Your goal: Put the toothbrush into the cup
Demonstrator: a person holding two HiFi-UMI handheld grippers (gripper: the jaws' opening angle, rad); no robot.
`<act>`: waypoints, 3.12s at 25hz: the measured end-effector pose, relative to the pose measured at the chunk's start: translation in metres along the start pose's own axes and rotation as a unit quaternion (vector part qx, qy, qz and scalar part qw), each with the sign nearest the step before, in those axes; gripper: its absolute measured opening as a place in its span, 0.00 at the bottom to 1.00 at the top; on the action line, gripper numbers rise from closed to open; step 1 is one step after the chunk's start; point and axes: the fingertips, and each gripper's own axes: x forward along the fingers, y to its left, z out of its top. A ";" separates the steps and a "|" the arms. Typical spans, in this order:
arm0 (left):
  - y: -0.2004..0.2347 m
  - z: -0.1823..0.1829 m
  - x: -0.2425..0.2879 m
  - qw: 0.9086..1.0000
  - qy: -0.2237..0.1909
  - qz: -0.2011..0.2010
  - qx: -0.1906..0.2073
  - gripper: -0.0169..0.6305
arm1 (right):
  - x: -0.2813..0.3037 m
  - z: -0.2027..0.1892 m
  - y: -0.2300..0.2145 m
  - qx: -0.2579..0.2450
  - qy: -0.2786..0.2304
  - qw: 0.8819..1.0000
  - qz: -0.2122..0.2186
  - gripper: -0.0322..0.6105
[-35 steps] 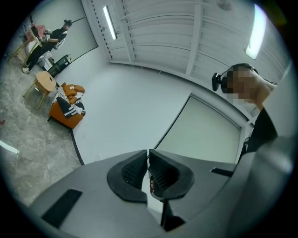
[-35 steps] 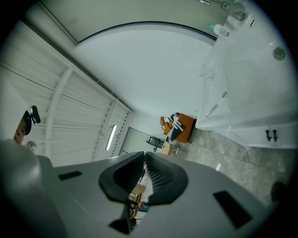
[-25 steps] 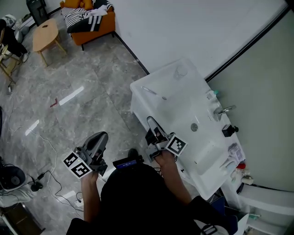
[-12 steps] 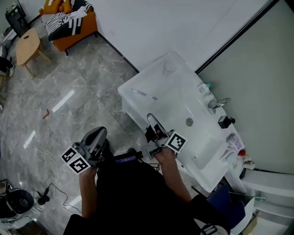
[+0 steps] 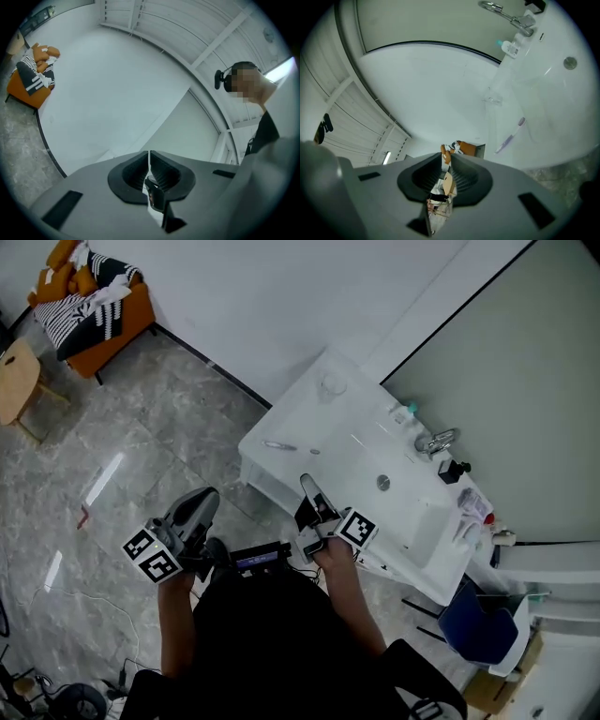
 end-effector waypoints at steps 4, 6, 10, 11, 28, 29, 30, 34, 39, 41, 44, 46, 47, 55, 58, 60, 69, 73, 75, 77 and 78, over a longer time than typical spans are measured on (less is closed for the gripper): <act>0.022 0.015 -0.009 1.000 0.012 -0.020 -0.015 0.06 | 0.012 -0.011 0.000 0.000 -0.022 0.999 -0.029 0.13; 0.027 0.018 -0.009 0.999 0.017 -0.030 -0.022 0.06 | 0.012 -0.013 -0.001 0.002 -0.033 0.999 -0.042 0.12; 0.036 0.028 -0.013 0.998 0.025 -0.047 -0.033 0.06 | 0.013 -0.019 0.002 0.000 -0.049 0.997 -0.062 0.13; 0.040 0.030 -0.015 0.998 0.026 -0.051 -0.036 0.06 | 0.013 -0.022 0.003 -0.002 -0.052 0.996 -0.067 0.14; 0.068 0.028 0.001 0.993 0.068 -0.080 -0.051 0.06 | 0.023 -0.028 -0.018 0.029 -0.086 0.991 -0.095 0.16; 0.071 0.027 0.004 0.993 0.070 -0.077 -0.050 0.06 | 0.025 -0.026 -0.023 0.031 -0.087 0.991 -0.096 0.16; 0.074 0.028 0.008 0.993 0.073 -0.073 -0.049 0.06 | 0.027 -0.022 -0.029 0.033 -0.088 0.991 -0.098 0.16; 0.081 0.032 0.023 0.993 0.086 -0.063 -0.040 0.06 | 0.040 -0.008 -0.048 0.059 -0.095 0.988 -0.103 0.16; 0.092 0.039 0.059 0.992 0.106 -0.058 -0.030 0.06 | 0.059 0.017 -0.062 0.084 -0.106 0.987 -0.091 0.16; 0.092 0.036 0.076 0.991 0.119 -0.060 -0.028 0.06 | 0.060 0.027 -0.072 0.098 -0.112 0.985 -0.093 0.16; 0.093 0.029 0.103 0.988 0.141 -0.065 -0.026 0.06 | 0.058 0.042 -0.086 0.113 -0.123 0.981 -0.095 0.16; 0.093 0.024 0.120 0.986 0.154 -0.067 -0.025 0.06 | 0.055 0.051 -0.096 0.122 -0.130 0.979 -0.096 0.16; 0.092 0.020 0.128 0.985 0.159 -0.068 -0.025 0.06 | 0.054 0.056 -0.101 0.126 -0.132 0.978 -0.097 0.16; 0.086 0.001 0.171 0.977 0.200 -0.074 -0.014 0.06 | 0.047 0.083 -0.123 0.146 -0.149 0.974 -0.089 0.16; 0.085 0.000 0.178 0.974 0.210 -0.079 -0.013 0.06 | 0.044 0.086 -0.123 0.151 -0.159 0.972 -0.090 0.16; 0.085 -0.001 0.186 0.972 0.217 -0.086 -0.014 0.06 | 0.041 0.088 -0.125 0.154 -0.166 0.970 -0.094 0.16; 0.099 -0.013 0.232 0.951 0.266 -0.152 -0.038 0.06 | 0.029 0.102 -0.140 0.145 -0.221 0.955 -0.137 0.16; 0.112 -0.005 0.255 0.937 0.288 -0.189 -0.051 0.06 | 0.034 0.098 -0.144 0.131 -0.239 0.945 -0.181 0.16; 0.119 -0.002 0.263 0.929 0.302 -0.207 -0.056 0.06 | 0.036 0.093 -0.150 0.130 -0.244 0.939 -0.205 0.16; 0.127 -0.001 0.268 0.921 0.315 -0.221 -0.063 0.06 | 0.039 0.085 -0.156 0.132 -0.248 0.932 -0.229 0.16; 0.132 -0.001 0.269 0.916 0.322 -0.228 -0.067 0.06 | 0.040 0.081 -0.159 0.131 -0.248 0.929 -0.242 0.16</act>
